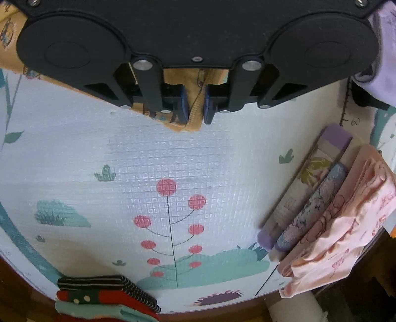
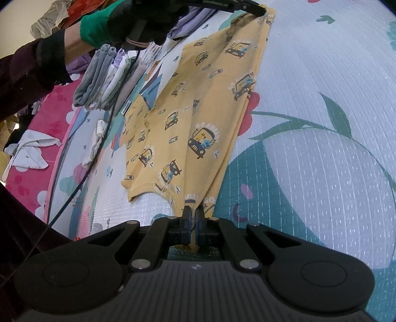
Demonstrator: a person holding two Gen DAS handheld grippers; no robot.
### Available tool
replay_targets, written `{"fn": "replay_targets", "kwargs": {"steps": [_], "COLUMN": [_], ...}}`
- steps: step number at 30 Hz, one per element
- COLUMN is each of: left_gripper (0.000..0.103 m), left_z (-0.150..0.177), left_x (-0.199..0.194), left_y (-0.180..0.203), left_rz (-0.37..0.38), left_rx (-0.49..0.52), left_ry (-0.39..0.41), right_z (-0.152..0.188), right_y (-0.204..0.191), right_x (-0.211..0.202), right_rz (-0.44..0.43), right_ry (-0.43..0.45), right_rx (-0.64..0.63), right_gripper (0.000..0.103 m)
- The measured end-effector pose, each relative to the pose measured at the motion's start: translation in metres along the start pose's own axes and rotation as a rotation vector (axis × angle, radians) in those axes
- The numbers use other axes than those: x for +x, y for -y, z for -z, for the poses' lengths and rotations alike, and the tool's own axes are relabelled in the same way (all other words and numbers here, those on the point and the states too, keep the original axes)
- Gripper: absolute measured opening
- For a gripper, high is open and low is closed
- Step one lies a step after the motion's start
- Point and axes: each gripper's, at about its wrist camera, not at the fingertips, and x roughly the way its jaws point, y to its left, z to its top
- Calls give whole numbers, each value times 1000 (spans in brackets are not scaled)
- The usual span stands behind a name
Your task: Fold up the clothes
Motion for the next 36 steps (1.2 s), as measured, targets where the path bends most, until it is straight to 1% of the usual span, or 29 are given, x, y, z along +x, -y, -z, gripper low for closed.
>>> {"fn": "replay_targets", "kwargs": {"steps": [5,7,11,13,14,15,17,18,19,21,22,23,24,25,26,28,29,32,34,36], "left_gripper": [9,7,7,8,9,17,23,33,38,38,37,37,36,36,36,36,35,34,25,24], "left_z": [2,4,6,5,4,3,2,1,0,2,4,9,15,23,32,53,61,78,82,83], "left_x": [-8,-8,-20,-13,-9,-6,1,0,-4,-16,-24,-31,-40,-50,-59,-78,-86,-107,-108,-102], "left_y": [-4,-2,-10,-10,-9,-9,-5,-4,-7,-15,-21,-27,-35,-41,-42,-35,-26,12,37,59], "left_rz": [-6,-21,-21,-36,-43,-50,-84,-103,-115,-140,-150,-151,-137,-106,-74,-31,-14,78,146,174], "left_rx": [-9,19,5,-11,-19,-27,-27,-24,-31,-61,-88,-136,-203,-278,-331,-396,-391,-365,-357,-296], "left_ry": [12,-6,4,-8,-14,-20,-14,-6,-6,0,1,-5,-15,-22,-23,-29,-27,25,41,33], "right_z": [-2,-1,-4,-4,-5,-6,-7,-7,-7,-7,-6,-5,-4,-4,-5,-5,-6,-8,-12,-15], "right_y": [-2,-4,-15,-15,-14,-13,-12,-12,-10,-8,-8,-9,-9,-10,-11,-11,-11,-10,-17,-23], "right_x": [1,1,3,4,4,4,4,4,3,2,1,0,-1,-3,-6,-14,-19,-36,-39,-41], "right_rz": [5,13,50,52,48,47,44,42,40,35,35,34,33,33,37,51,61,96,105,115], "right_ry": [-11,-13,-38,-42,-42,-46,-54,-56,-56,-53,-48,-44,-39,-38,-34,-24,-17,27,61,96], "right_rx": [-12,-24,-94,-99,-93,-91,-86,-79,-68,-42,-33,-33,-34,-39,-46,-60,-67,-91,-137,-183], "right_gripper": [1,1,2,2,2,2,1,2,2,2,2,5,9,10,14,20,26,26,26,26]}}
